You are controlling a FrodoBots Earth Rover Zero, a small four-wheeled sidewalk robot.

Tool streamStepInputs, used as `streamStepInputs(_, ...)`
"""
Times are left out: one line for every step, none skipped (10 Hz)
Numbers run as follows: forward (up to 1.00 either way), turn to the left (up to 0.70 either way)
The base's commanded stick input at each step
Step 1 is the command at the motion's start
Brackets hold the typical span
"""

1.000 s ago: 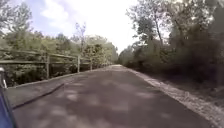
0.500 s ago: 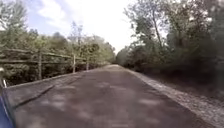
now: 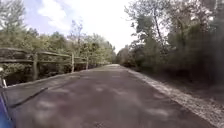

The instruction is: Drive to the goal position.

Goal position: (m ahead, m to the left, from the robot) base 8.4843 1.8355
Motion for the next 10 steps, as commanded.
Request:
streamStepInputs(0.7,0.0)
streamStepInputs(0.7,0.0)
streamStepInputs(0.7,0.0)
streamStepInputs(0.7,0.0)
streamStepInputs(0.7,0.0)
streamStepInputs(0.7,0.0)
streamStepInputs(0.7,0.0)
streamStepInputs(0.7,0.01)
streamStepInputs(0.7,0.02)
streamStepInputs(0.7,0.17)
